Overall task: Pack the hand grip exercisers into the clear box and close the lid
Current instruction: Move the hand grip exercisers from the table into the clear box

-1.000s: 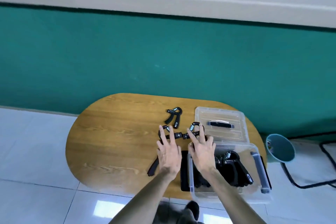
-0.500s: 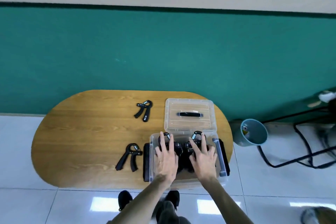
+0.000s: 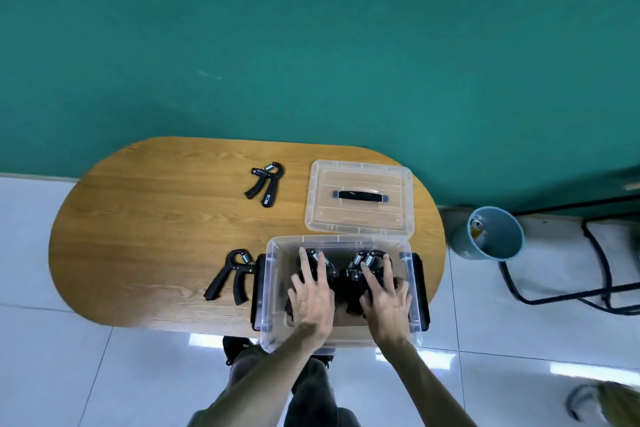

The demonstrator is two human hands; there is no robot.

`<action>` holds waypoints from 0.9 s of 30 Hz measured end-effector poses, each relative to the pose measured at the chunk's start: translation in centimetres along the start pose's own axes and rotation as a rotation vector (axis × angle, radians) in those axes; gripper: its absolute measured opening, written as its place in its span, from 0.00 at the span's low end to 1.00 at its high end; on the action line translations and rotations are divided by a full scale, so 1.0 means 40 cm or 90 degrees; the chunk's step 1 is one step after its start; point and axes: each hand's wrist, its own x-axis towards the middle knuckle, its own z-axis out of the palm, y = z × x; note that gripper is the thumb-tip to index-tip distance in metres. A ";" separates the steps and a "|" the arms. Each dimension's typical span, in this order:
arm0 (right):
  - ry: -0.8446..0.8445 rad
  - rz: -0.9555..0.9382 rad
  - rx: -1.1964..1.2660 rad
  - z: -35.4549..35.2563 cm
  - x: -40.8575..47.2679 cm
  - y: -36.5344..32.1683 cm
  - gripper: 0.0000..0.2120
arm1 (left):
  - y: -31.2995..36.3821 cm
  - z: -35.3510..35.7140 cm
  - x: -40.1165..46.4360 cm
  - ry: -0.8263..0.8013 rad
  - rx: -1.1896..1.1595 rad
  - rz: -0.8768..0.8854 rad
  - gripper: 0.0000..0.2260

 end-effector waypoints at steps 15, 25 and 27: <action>0.049 -0.022 0.055 0.115 0.052 0.000 0.30 | -0.016 0.075 0.056 0.000 0.019 -0.011 0.37; 0.043 -0.010 -0.014 0.122 0.068 -0.011 0.28 | -0.032 0.052 0.047 -0.069 0.014 0.020 0.33; 0.036 0.006 -0.031 0.120 0.070 -0.021 0.28 | -0.035 0.040 0.037 -0.072 0.025 0.029 0.32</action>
